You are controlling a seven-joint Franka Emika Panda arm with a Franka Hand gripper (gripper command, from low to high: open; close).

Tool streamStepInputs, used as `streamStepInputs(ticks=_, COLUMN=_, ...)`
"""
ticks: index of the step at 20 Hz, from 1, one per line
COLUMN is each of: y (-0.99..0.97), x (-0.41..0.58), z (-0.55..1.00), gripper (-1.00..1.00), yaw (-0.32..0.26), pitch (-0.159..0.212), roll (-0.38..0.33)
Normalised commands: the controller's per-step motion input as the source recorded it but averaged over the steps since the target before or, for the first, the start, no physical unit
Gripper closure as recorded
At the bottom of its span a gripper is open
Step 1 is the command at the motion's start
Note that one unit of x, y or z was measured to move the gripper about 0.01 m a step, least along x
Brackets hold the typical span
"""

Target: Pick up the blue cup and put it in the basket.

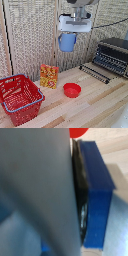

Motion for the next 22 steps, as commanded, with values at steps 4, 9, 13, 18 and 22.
streamStepInputs(ticks=4, y=0.97, x=0.0, z=0.14, gripper=1.0, yaw=0.0, pitch=-0.019, roll=-0.017)
streamStepInputs(ticks=9, y=0.97, x=0.0, z=0.14, gripper=1.0, yaw=0.0, pitch=-0.014, roll=-0.016)
streamStepInputs(ticks=13, y=0.97, x=0.0, z=0.11, gripper=1.0, yaw=0.0, pitch=-0.023, roll=-0.02)
streamStepInputs(ticks=18, y=0.98, x=0.03, z=0.01, gripper=1.0, yaw=0.0, pitch=-0.021, roll=-0.027)
streamStepInputs(ticks=22, y=0.94, x=0.108, z=-0.14, gripper=1.0, yaw=0.0, pitch=-0.037, roll=-0.068)
